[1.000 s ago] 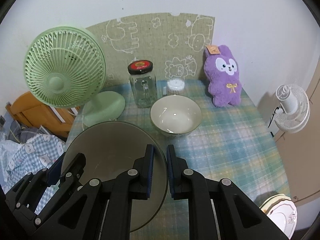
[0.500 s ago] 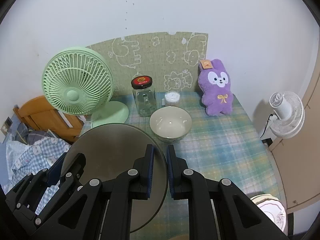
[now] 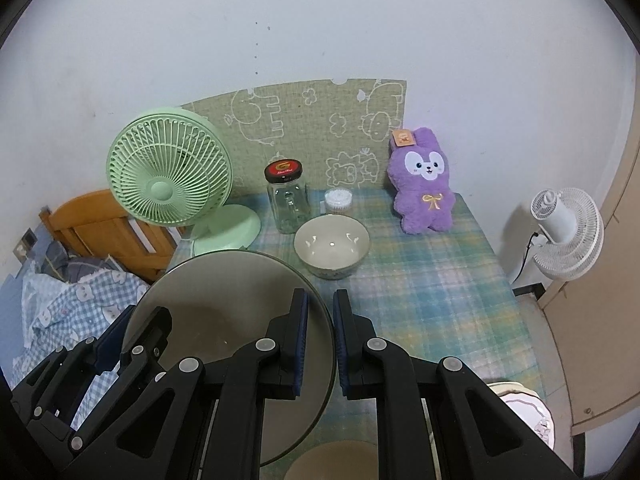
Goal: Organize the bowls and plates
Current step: 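Carry the second beige plate with both grippers toward the first beige plate, then lower the beige plate onto the first beige plate and open both grippers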
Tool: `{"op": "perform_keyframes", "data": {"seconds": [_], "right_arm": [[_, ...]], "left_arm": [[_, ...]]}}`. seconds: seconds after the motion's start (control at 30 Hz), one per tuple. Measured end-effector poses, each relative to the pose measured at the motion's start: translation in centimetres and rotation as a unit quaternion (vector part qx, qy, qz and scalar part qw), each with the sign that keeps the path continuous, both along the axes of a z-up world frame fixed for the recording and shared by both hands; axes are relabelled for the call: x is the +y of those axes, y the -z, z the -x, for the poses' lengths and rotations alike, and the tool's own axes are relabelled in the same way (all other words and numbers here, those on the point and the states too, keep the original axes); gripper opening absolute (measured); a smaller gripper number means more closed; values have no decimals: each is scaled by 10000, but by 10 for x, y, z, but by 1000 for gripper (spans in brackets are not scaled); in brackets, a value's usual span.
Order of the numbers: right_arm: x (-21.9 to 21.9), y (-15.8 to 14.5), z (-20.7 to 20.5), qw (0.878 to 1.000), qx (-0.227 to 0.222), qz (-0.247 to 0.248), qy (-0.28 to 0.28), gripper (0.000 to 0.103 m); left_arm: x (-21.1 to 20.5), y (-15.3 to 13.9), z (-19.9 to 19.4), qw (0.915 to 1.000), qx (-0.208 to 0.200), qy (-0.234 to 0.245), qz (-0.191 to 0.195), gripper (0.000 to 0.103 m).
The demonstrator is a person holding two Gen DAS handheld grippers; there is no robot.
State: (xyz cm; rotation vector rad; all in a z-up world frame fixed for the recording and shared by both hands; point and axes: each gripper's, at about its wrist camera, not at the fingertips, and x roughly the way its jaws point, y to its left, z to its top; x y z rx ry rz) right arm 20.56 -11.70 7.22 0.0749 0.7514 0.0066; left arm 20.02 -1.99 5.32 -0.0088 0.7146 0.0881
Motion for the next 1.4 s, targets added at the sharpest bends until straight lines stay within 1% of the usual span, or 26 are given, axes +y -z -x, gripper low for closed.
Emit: {"op": "perform_keyframes", "data": {"seconds": [0.27, 0.57, 1.03, 1.4], "right_arm": [[-16, 2, 22, 10000, 8, 17, -79, 16], [-35, 14, 42, 9998, 95, 67, -138, 16], [-60, 44, 66, 9992, 357, 112, -107, 16], [-69, 71, 77, 9979, 611, 187, -114, 16]], "left_arm": [[-14, 2, 22, 10000, 27, -83, 28, 15], [-30, 13, 41, 9998, 145, -132, 82, 15], [-53, 40, 61, 9993, 352, -100, 125, 15], [-63, 65, 72, 9979, 628, -72, 144, 15]]}}
